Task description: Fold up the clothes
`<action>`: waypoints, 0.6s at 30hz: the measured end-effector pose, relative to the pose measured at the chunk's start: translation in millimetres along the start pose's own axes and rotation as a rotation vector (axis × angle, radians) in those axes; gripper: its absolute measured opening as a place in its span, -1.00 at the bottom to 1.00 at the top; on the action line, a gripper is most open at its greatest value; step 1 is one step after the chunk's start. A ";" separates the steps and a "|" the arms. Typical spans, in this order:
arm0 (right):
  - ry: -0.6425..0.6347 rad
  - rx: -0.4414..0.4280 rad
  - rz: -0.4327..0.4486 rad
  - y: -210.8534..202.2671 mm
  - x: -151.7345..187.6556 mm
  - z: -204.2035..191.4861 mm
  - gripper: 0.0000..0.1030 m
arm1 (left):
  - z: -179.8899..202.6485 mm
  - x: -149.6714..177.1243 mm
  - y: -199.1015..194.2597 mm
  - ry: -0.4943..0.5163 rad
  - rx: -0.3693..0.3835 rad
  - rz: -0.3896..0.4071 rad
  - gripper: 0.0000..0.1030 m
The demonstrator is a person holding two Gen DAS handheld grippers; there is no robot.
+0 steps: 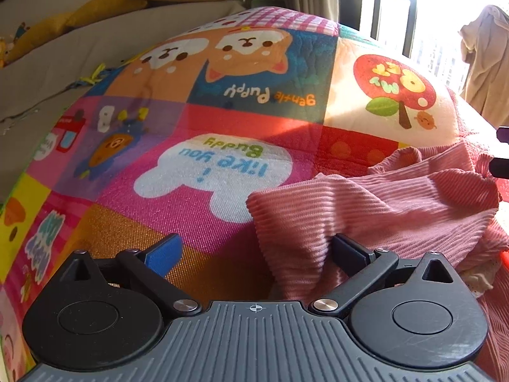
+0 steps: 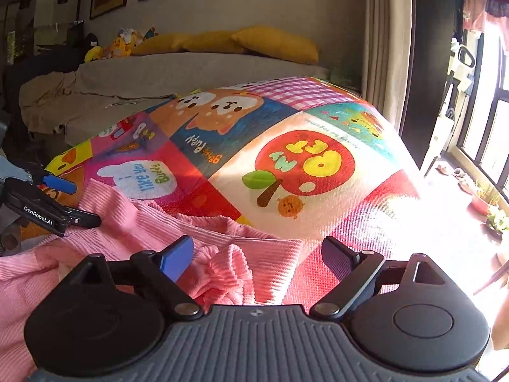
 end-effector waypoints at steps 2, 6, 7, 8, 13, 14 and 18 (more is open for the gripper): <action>-0.028 0.026 -0.058 15.6 7.5 -1.9 0.73 | -0.5 1.2 0.5 -0.004 -0.003 0.006 1.00; -0.002 0.030 -0.107 41.4 27.4 0.3 0.90 | -3.7 1.9 -3.1 -0.014 0.005 0.002 1.00; 0.017 0.022 -0.104 41.3 26.6 2.4 0.90 | -4.6 0.8 -6.7 -0.021 0.009 0.005 1.00; 0.035 0.009 -0.099 38.9 24.0 4.7 0.90 | -6.3 -1.5 -11.6 -0.042 0.040 0.011 0.99; 0.220 -0.111 -0.053 24.3 9.1 30.1 0.61 | -14.3 -16.7 -27.5 -0.209 0.252 0.001 0.99; 0.273 -0.136 -0.056 24.7 6.9 36.7 0.47 | -13.5 -19.6 -24.2 -0.244 0.284 -0.022 0.99; 0.418 -0.143 -0.116 47.7 8.9 55.7 -0.04 | -5.2 -25.6 -5.0 -0.308 0.293 -0.085 0.99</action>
Point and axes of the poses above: each gripper's, at about its wrist camera, not at the fingertips, and y roughly the way its jaws point, z to its right, x to its underside, the point moved 3 cm from there along y, roughly the way its jaws point, and after that the axes turned 8 degrees about -y, right-handed, at the moved point
